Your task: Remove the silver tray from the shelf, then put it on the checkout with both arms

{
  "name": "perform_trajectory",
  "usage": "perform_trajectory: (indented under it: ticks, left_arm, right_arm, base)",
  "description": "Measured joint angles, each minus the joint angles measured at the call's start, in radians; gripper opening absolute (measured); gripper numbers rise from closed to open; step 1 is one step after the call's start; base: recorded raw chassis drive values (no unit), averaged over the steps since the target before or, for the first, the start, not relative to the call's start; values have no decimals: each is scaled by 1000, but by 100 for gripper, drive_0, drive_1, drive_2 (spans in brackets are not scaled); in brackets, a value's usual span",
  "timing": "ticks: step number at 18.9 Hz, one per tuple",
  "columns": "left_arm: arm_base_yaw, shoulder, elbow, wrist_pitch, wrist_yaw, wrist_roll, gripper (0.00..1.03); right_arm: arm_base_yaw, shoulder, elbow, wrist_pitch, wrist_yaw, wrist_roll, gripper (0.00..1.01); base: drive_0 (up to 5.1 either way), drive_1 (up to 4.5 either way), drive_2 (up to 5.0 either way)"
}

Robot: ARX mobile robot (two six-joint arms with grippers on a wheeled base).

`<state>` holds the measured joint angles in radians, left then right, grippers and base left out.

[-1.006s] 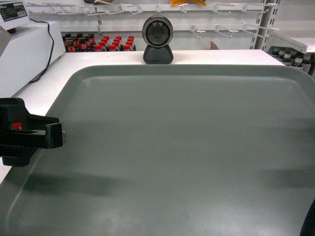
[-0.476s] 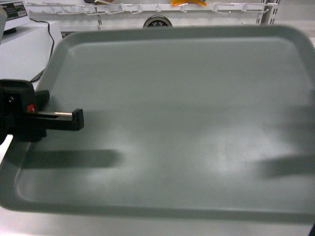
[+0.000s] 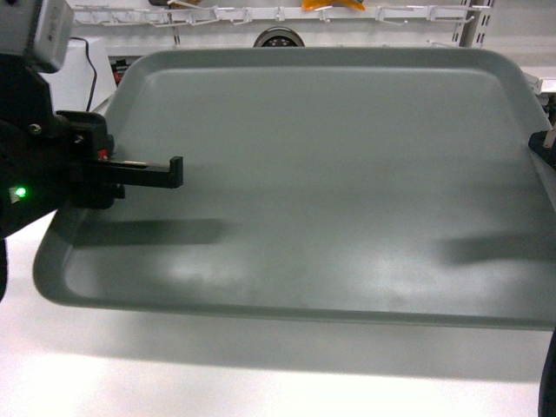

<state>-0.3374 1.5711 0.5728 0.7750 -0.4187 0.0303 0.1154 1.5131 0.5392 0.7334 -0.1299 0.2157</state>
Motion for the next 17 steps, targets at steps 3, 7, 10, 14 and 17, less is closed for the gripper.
perform_trajectory:
  ticks: [3,7,10,14,17]
  left_arm:
    - [10,64,100,-32,14,0,3]
    - [34,163,225,-175,30,-21,3]
    - [60,243,348,-304,56,-53,3]
    - [65,286,380,-341,63,-58,3]
    - [71,325,401,-363,72,-57,3]
  right_arm:
    - [-14,72,101,-55,6,-25,2]
    - [-18,145,251,-216,-10,-38,2]
    - [-17,243,405,-342,-2,-71,2]
    - [-16,309,455,-406,15,-79,2]
    - [-8,365,485,-438,29,-79,2]
  base:
    - [0,0,0]
    - [0,0,0]
    - [0,0,0]
    - [0,0,0]
    - [0,0,0]
